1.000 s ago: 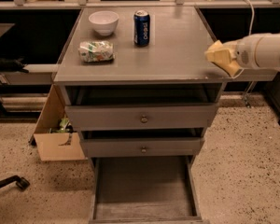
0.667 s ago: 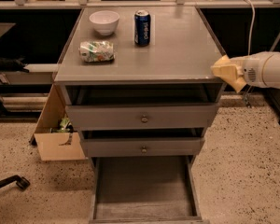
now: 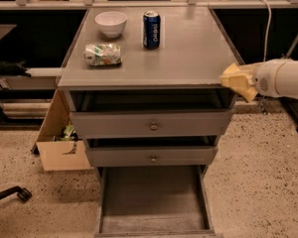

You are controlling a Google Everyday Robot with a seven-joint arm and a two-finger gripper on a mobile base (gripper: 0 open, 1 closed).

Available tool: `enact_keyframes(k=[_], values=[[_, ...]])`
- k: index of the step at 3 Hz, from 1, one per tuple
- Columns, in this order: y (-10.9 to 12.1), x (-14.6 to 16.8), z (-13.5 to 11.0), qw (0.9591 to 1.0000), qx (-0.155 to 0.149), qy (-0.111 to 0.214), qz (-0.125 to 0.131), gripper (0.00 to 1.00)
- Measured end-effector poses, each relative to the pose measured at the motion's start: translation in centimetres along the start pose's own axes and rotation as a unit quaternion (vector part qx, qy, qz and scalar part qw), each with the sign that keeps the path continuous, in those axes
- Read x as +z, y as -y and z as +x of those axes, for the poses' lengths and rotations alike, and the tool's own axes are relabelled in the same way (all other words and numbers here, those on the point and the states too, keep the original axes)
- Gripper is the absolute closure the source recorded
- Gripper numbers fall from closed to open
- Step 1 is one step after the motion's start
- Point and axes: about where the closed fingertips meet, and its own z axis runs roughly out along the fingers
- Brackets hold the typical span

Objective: Place sponge into bottom drawer

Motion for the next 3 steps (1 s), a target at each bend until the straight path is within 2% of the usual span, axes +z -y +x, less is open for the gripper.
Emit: enact_keyframes(k=[1,2,3], values=[[-4.2,0.4,3.7,0.9974,-0.019,-0.018,-0.068,1.0],[-7.5,1.0,9.2,0.9907,-0.019,-0.059,-0.121,1.0],[-7.5,1.0,9.2,0.9907,-0.019,-0.059,-0.121,1.0]])
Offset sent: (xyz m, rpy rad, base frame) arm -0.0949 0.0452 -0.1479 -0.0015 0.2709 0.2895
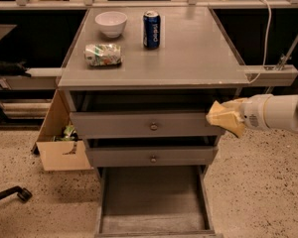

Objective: Place sponge into bottom drawer

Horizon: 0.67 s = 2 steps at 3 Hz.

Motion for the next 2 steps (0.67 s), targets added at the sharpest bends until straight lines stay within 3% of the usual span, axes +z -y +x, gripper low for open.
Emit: enact_keyframes(k=[1,2], values=[[-1.8,2.2,1.3,0.9993,-0.014,-0.029,-0.021,1.0],[-6.1,6.5,3.8,0.9955,-0.036,-0.062,-0.063,1.0]])
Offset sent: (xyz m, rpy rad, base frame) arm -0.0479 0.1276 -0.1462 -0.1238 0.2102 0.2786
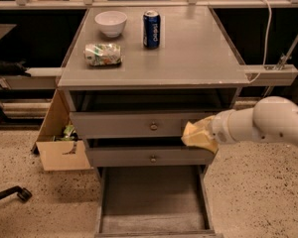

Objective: Place sponge into bottom drawer

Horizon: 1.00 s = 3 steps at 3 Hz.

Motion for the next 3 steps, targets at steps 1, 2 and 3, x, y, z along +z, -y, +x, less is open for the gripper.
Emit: enact_keyframes(k=[1,2,3], values=[[-6.2,6.9,5.0,0.9964,-0.013,-0.057,-0.062,1.0],[-11.4,11.7,10.2,0.987,0.008,-0.094,-0.13,1.0],[-11.4,11.7,10.2,0.987,0.008,-0.094,-0.13,1.0]])
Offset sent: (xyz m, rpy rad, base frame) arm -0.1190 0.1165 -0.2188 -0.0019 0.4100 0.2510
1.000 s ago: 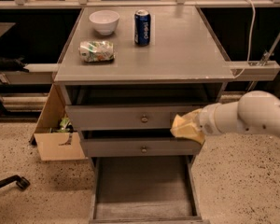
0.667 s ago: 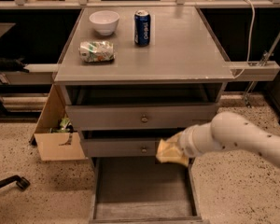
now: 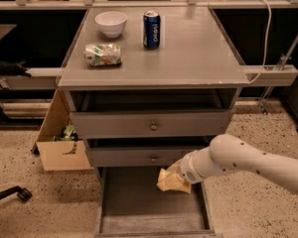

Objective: Place sponge into bottom drawer

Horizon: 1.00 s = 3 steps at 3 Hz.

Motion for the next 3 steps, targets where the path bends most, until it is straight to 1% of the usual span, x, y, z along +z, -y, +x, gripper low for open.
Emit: enact_keyframes(k=[1,2,3], values=[[0.4,4.2,1.1,0.9998,0.006,-0.018,-0.008,1.0],[1.8,11.0,3.4,0.999,0.02,-0.031,-0.023,1.0],[2.5,19.1,6.9,0.9966,0.048,-0.045,-0.05,1.0]])
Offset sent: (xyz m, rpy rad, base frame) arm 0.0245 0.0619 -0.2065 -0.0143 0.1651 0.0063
